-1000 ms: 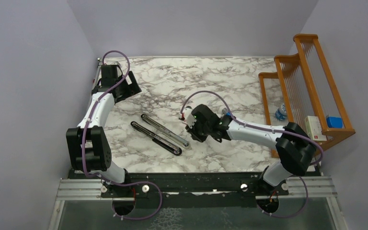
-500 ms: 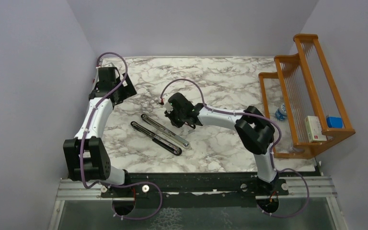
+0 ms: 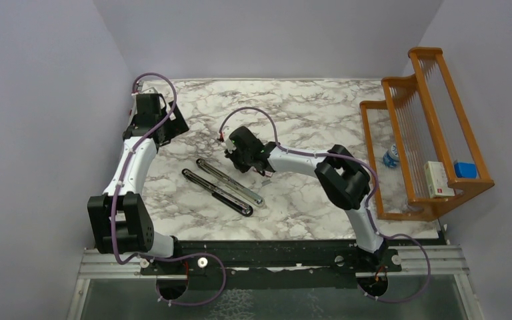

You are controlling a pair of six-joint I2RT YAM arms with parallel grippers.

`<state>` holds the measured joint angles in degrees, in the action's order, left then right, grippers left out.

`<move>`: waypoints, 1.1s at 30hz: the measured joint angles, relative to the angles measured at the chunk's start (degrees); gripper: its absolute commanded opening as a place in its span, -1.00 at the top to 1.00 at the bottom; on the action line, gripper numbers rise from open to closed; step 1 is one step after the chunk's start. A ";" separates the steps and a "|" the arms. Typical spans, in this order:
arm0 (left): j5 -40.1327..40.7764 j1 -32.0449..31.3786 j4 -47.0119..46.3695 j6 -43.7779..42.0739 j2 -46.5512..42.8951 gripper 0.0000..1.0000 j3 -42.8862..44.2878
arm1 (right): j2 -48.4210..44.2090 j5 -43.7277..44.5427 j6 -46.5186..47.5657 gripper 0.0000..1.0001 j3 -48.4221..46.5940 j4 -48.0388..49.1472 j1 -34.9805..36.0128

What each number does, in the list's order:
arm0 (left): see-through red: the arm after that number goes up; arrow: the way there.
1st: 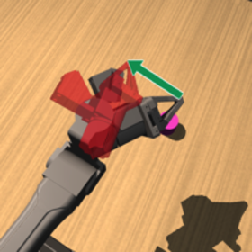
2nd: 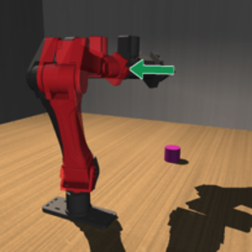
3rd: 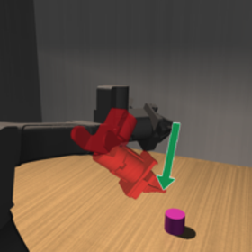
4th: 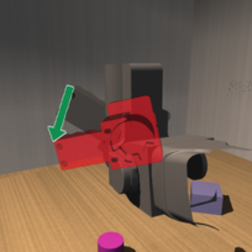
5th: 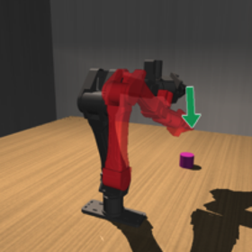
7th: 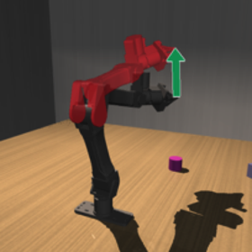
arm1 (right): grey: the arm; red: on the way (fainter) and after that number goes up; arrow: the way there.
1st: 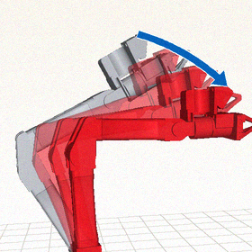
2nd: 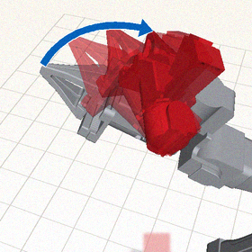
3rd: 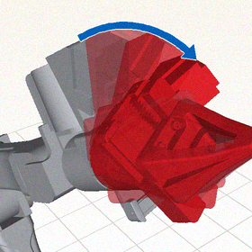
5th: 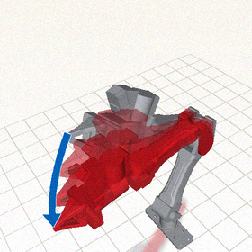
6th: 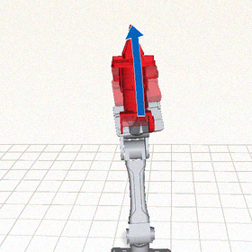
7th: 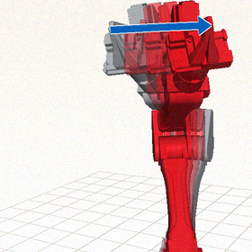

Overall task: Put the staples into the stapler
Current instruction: Place the staple at the center of the board, then pick up the staple from the center of the board.

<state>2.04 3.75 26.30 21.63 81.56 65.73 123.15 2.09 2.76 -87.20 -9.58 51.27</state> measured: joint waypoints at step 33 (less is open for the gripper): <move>0.11 0.00 -4.59 0.85 -3.67 -0.98 -4.48 | -3.87 0.07 0.07 0.39 17.07 24.59 -0.37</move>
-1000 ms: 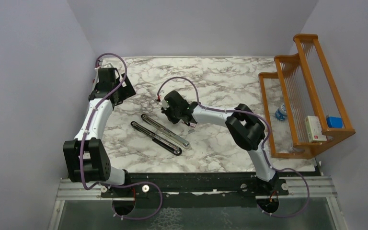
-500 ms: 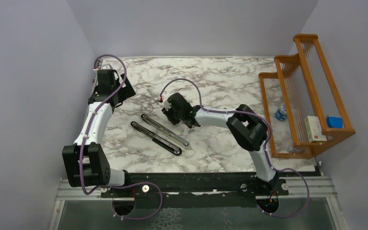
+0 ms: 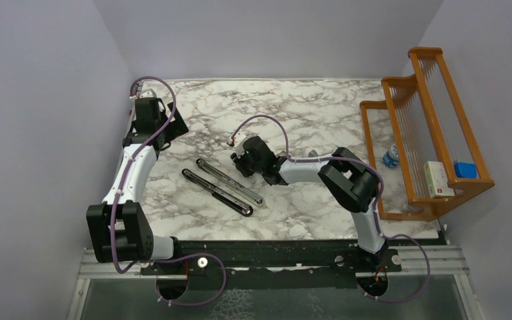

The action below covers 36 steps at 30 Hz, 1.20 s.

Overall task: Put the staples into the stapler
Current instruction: Pick up the staple from the center of the board.

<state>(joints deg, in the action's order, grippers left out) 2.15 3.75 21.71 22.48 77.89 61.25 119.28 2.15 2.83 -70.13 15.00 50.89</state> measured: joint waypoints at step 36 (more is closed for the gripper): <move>-4.24 0.09 -0.66 -0.94 1.62 -0.98 -0.02 | -1.70 -0.52 -0.26 0.86 4.94 5.97 0.00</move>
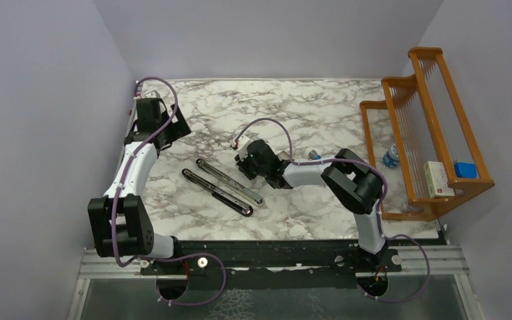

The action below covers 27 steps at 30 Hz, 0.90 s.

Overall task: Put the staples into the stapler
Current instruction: Pick up the staple from the center of the board.

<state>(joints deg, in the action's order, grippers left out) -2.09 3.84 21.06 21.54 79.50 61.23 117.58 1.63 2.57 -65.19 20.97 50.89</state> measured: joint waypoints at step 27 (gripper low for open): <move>-9.53 7.06 -11.85 4.76 0.92 -0.70 -9.51 | -20.79 0.70 -5.20 0.99 -0.42 -26.47 8.33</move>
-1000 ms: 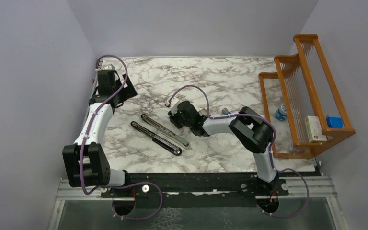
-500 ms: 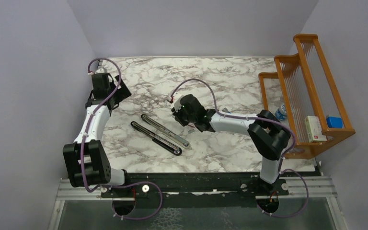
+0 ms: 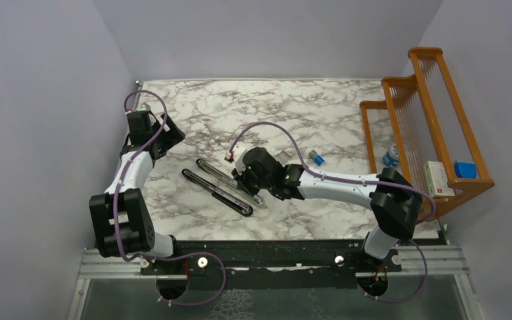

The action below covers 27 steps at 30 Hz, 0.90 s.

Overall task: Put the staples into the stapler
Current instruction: Pick up the staple from the center of the board.

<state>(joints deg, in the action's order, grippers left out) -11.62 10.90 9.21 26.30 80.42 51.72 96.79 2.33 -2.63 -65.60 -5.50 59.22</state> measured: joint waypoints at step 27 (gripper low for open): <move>-0.63 -0.02 6.86 1.44 5.03 -0.58 -1.73 | 6.25 0.02 -1.53 0.98 -5.64 -7.80 6.10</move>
<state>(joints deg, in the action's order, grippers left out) -12.25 10.87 16.08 27.75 85.45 50.00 103.04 2.35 -4.16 -71.24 -13.30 65.32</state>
